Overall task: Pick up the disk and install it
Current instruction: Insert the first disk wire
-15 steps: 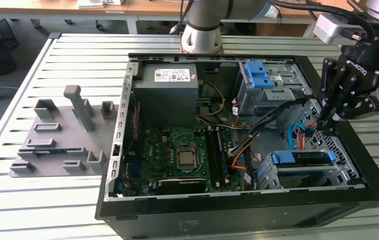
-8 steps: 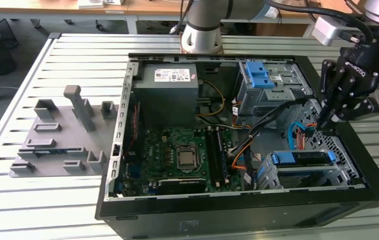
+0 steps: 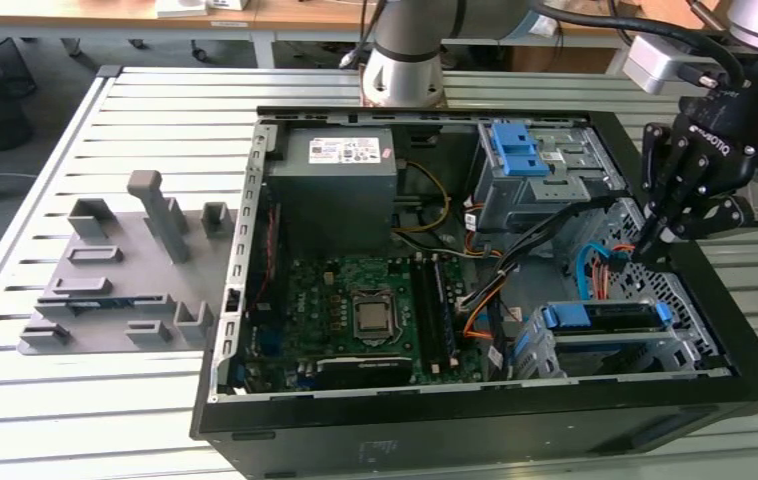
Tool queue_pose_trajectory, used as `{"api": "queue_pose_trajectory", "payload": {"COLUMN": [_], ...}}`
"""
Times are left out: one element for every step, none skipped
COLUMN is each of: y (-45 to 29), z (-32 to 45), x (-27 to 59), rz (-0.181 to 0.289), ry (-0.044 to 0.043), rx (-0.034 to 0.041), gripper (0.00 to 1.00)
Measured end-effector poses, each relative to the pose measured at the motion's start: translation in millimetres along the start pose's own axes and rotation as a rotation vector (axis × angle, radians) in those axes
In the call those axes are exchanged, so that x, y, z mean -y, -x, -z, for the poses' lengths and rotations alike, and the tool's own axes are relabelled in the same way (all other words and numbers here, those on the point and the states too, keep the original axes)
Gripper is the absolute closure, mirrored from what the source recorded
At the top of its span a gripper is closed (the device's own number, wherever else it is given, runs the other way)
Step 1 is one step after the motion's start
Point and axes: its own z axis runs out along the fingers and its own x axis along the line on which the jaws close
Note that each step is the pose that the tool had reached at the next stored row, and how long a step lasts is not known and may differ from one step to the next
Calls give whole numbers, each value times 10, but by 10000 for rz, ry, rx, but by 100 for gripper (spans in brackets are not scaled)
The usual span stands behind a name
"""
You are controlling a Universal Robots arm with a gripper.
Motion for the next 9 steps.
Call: {"api": "queue_pose_trajectory", "payload": {"y": [0, 0, -3, -11, -21, -31, -44, -58, -75], "z": [0, 0, -2, -3, -4, -5, -7, -9, -12], "x": [0, 0, -1, -2, -3, -4, -7, -11, -15], "rz": [0, 1, 2, 0, 0, 0, -1, -1, -1], "ry": [0, 0, -1, -1, -1, -1, -2, -3, -6], "rx": [1, 1, 3, 5, 4, 3, 8, 14, 27], "gripper": [84, 84, 84, 84, 84, 84, 84, 84, 84]}}
